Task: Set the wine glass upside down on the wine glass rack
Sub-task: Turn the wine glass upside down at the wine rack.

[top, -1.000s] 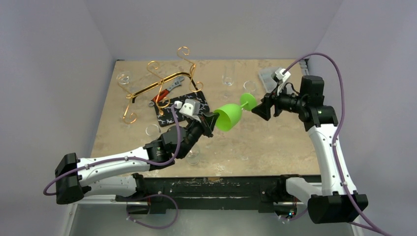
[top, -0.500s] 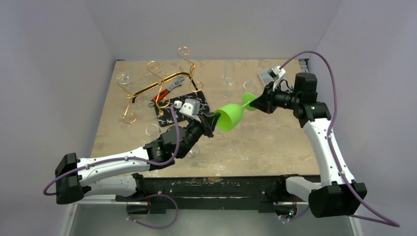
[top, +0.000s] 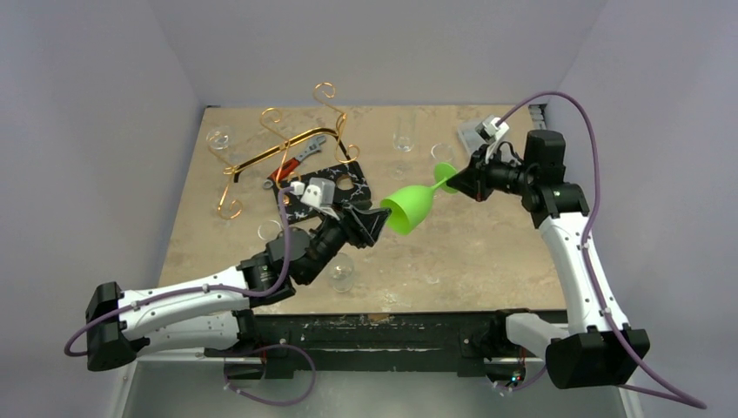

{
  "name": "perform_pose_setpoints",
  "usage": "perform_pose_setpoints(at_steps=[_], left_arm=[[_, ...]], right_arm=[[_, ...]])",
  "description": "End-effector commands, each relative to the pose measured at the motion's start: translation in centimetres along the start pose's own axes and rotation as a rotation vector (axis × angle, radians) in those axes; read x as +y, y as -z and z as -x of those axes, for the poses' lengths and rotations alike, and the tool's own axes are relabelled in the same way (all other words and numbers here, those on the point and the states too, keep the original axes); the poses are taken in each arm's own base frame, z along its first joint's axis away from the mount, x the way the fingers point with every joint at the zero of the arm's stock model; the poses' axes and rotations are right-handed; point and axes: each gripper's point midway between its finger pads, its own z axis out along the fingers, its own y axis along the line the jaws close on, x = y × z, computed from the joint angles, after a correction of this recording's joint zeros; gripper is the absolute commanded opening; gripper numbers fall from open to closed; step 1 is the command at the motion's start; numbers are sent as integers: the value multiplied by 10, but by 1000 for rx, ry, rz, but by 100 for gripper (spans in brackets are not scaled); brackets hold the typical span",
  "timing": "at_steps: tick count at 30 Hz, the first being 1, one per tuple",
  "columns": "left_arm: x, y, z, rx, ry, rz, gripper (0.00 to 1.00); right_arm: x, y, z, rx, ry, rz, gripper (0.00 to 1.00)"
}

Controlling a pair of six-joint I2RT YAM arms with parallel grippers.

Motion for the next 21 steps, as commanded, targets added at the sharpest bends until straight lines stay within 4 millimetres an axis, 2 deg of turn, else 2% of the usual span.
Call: perform_pose_setpoints(at_steps=[1,7,12,17,21], left_arm=[[1,13,12,4,53,-24,58],[24,28,13,51,65,12,80],[31,29,10,92,124,-50,85],[23,26,11,122,164,-113,90],[20,24,12,132,200,-142,94]], right_arm=[[-7,14,14,-18,117,-71,0],[-18,30,23,44,253,-156,0],[-31,49,29,127,412,-237,0],[-40,64,24,220,545,-279,0],[-40,68,21,255,630,-259,0]])
